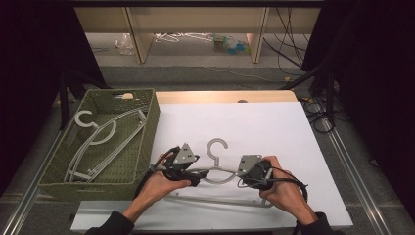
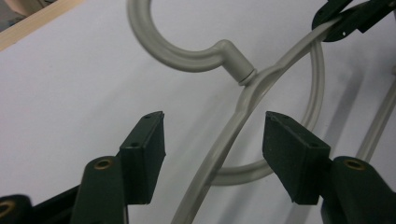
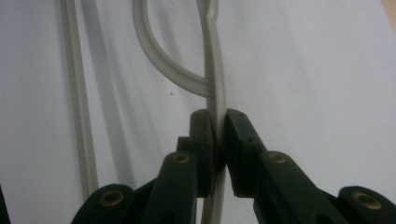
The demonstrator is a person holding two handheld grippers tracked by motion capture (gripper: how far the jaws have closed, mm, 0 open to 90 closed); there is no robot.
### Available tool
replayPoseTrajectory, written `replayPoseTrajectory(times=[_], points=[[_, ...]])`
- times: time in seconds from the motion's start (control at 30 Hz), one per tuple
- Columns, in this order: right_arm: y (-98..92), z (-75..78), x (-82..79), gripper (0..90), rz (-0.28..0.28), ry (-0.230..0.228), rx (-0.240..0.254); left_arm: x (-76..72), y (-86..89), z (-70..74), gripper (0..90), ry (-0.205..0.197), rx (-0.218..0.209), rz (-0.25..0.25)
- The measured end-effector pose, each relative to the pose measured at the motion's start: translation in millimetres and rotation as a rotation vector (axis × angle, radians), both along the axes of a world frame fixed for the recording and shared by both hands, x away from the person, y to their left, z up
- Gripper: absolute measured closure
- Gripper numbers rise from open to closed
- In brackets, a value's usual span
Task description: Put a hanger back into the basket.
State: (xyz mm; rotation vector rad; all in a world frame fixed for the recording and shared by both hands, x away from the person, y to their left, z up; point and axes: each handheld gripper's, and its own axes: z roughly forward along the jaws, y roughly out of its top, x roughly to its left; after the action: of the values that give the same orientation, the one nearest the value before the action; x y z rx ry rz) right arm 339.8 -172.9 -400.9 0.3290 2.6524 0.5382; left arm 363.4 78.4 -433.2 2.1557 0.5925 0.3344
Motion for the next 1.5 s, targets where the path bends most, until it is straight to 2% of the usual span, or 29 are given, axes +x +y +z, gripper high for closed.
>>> replayPoseTrajectory(times=[0.03, 0.07, 0.1, 0.23, 0.27, 0.3, 0.33, 0.37, 0.57, 0.63, 0.67, 0.9, 1.03, 1.17, 1.23, 1.33, 1.5], points=[[0.2, 1.5, -0.7, 82.1, 0.001, 0.009, 0.0, 0.4, -2.8, -1.0, 40.7, 0.012, -0.003, -0.016], [1.9, 0.7, -3.0, 82.1, -0.019, 0.011, 0.025, 1.4, -4.2, -1.1, 41.2, 0.01, 0.029, -0.031], [0.3, 2.5, -1.5, 82.1, 0.015, -0.005, -0.003, 1.7, -5.2, -1.6, 42.1, 0.009, 0.039, -0.036], [0.2, 3.7, -2.3, 82.1, 0.016, 0.004, 0.001, 3.7, -7.5, -3.2, 49.1, 0.004, 0.077, -0.052], [0.3, 3.5, -2.3, 82.0, 0.013, 0.002, 0.006, 3.1, -8.8, -3.4, 51.5, 0.008, 0.085, -0.054], [1.8, 2.4, -4.0, 82.1, -0.012, 0.013, 0.033, 3.0, -10.0, -3.6, 53.4, 0.008, 0.086, -0.064], [0.2, 3.1, -2.3, 82.1, 0.018, -0.003, 0.005, 3.5, -10.6, -3.6, 55.8, 0.004, 0.092, -0.076], [-0.2, 3.5, -2.0, 82.1, 0.025, -0.006, 0.001, 3.2, -12.5, -4.0, 58.1, 0.005, 0.086, -0.087], [0.0, 4.3, -3.3, 82.1, 0.031, -0.011, 0.007, 4.8, -16.7, -1.0, 69.4, -0.022, 0.137, -0.127], [0.1, 5.0, -3.5, 82.0, 0.026, -0.001, 0.013, 3.4, -17.3, 2.0, 71.3, -0.043, 0.171, -0.148], [-0.2, 4.5, -2.7, 82.0, 0.044, -0.015, 0.01, 2.4, -17.7, 3.0, 72.4, -0.052, 0.181, -0.156], [-1.4, 3.3, -1.5, 81.0, 0.046, -0.005, 0.024, -4.5, -17.7, 9.1, 75.4, -0.077, 0.217, -0.191], [-2.5, 2.2, 0.0, 78.9, 0.035, -0.01, 0.033, -10.1, -17.7, 12.2, 77.3, -0.079, 0.22, -0.198], [-2.8, 2.7, 0.0, 75.4, 0.015, -0.025, 0.064, -14.0, -17.9, 13.5, 79.9, -0.045, 0.216, -0.193], [-2.6, 2.7, -0.5, 73.3, 0.0, -0.01, 0.089, -16.0, -18.3, 14.9, 80.6, -0.035, 0.217, -0.194], [-3.5, 2.5, -0.3, 66.5, -0.037, -0.001, 0.133, -17.6, -17.3, 18.2, 81.5, -0.018, 0.209, -0.184], [-2.1, 5.8, -1.0, 52.9, -0.074, -0.014, 0.204, -15.6, -9.7, 24.1, 81.6, -0.009, 0.201, -0.152]])
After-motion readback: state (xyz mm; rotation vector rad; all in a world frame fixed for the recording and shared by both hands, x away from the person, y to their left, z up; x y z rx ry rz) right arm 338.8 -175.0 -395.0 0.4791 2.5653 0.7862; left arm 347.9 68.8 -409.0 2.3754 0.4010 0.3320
